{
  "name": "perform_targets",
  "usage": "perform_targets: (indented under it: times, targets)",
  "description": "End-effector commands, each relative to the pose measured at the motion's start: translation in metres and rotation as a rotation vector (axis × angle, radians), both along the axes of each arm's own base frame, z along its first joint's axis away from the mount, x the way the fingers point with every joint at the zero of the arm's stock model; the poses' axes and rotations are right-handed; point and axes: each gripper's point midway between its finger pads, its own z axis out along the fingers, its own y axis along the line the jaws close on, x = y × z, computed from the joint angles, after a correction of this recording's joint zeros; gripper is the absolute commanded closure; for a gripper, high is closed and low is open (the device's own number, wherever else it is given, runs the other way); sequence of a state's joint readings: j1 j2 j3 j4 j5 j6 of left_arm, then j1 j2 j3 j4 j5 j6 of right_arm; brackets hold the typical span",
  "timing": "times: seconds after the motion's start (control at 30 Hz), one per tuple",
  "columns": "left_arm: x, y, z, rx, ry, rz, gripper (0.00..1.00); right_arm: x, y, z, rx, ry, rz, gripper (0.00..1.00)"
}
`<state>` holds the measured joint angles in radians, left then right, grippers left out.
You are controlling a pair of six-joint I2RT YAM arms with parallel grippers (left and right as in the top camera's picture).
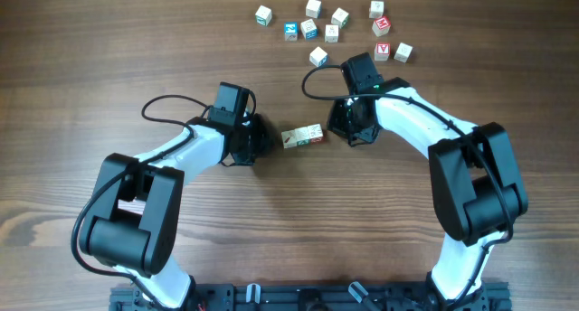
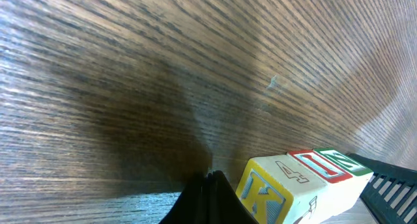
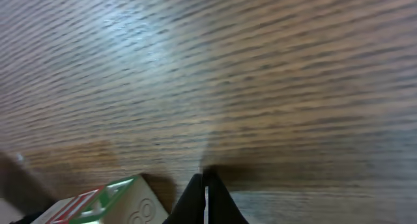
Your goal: Form a horizontal line
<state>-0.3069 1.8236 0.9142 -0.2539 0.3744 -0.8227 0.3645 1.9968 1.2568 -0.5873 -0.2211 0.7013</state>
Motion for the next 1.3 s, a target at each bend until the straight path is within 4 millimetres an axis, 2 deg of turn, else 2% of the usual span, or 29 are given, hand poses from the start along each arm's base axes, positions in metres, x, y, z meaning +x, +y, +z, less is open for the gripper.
perform_targets:
  times: [0.0,0.13,0.23,0.83,1.03,1.27]
  targets:
    - [-0.010,0.000,-0.014,-0.003,0.056,0.016,0.93,-0.007,0.014,-0.004,0.069,0.012,0.092,0.95]
    - [-0.005,-0.002,-0.012,-0.018,0.045,0.041,0.93,-0.007,0.016,-0.003,0.078,0.015,0.096,0.96]
    - [-0.002,-0.003,-0.010,-0.024,0.028,0.041,0.92,-0.012,0.030,0.003,0.162,0.014,0.166,0.96]
    - [-0.004,-0.013,-0.005,-0.088,0.043,0.028,0.92,-0.013,0.031,0.003,0.169,0.020,0.164,0.96]
    - [0.005,-0.016,0.000,-0.103,0.000,0.026,0.91,-0.020,0.041,0.004,0.175,0.027,0.192,0.95]
    - [0.007,-0.016,0.000,-0.099,-0.009,0.028,0.91,-0.026,0.039,0.002,0.166,0.057,0.190,0.95]
